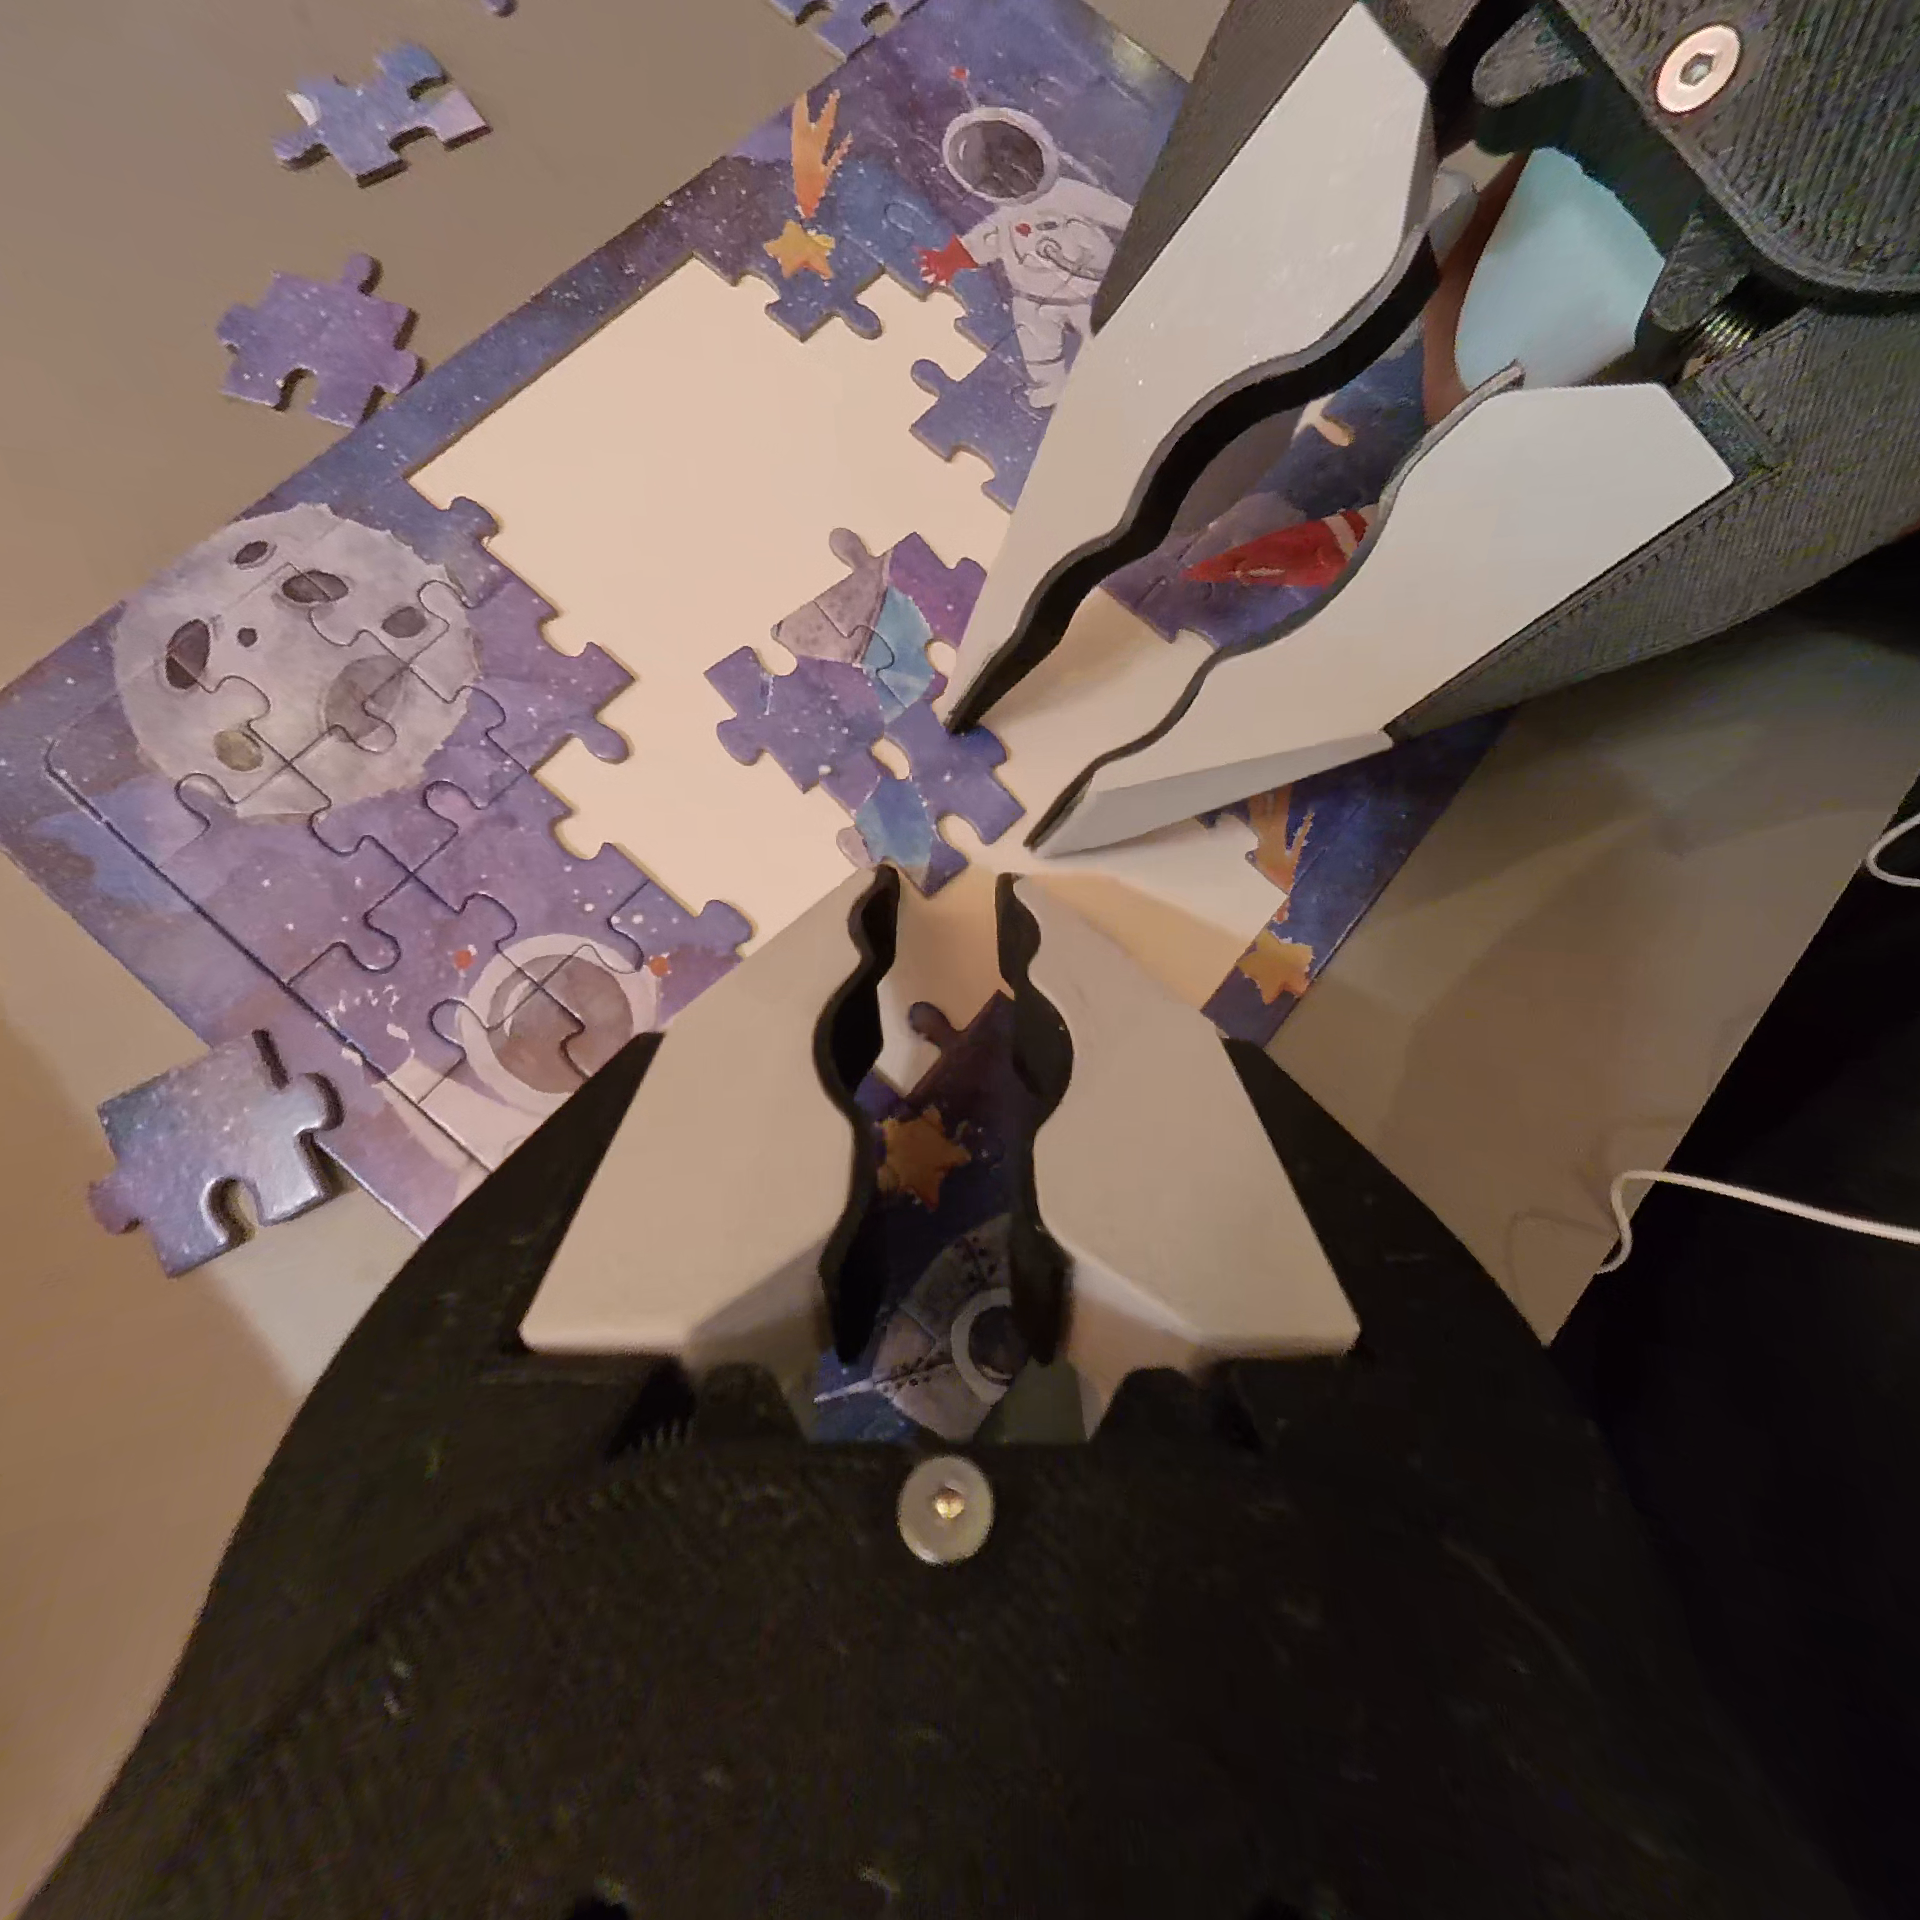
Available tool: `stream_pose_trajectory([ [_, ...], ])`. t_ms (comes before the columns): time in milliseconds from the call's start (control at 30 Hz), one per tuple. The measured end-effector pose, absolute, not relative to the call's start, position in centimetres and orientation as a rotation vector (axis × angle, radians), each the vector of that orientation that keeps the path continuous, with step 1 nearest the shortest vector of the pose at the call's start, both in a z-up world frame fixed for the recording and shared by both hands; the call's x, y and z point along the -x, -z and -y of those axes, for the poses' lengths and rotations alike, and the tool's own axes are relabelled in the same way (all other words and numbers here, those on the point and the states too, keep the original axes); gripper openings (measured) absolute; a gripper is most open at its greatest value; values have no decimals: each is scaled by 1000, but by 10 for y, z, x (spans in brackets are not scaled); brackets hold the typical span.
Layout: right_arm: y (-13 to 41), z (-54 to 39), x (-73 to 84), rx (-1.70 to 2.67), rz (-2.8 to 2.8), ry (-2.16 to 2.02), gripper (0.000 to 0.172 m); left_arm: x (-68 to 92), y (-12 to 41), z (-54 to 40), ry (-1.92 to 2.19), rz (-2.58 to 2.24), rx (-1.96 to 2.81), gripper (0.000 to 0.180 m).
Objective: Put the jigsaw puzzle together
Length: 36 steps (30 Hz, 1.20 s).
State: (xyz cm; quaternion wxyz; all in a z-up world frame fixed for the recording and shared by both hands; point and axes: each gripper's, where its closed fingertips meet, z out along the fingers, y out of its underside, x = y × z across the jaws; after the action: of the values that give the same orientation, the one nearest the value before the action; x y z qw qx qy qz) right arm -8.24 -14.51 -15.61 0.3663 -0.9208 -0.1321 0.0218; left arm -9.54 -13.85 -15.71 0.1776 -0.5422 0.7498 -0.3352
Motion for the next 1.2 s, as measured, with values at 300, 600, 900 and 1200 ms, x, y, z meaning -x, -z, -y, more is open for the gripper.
stream_pose_trajectory([
  [300, 156, 137, 87, 2366, 355, -79, 24, 93, 157, 127, 918, -2062, 1569, 20],
  [600, 156, 141, 86, 2394, 359, -55, 26, 89, 157, 129, 931, -2046, 1570, 14],
  [900, 155, 141, 90, 2384, 352, -134, 28, 91, 156, 129, 926, -2060, 1564, 17],
  [1200, 154, 140, 92, 2385, 364, -165, 30, 91, 154, 130, 930, -2060, 1557, 16],
])
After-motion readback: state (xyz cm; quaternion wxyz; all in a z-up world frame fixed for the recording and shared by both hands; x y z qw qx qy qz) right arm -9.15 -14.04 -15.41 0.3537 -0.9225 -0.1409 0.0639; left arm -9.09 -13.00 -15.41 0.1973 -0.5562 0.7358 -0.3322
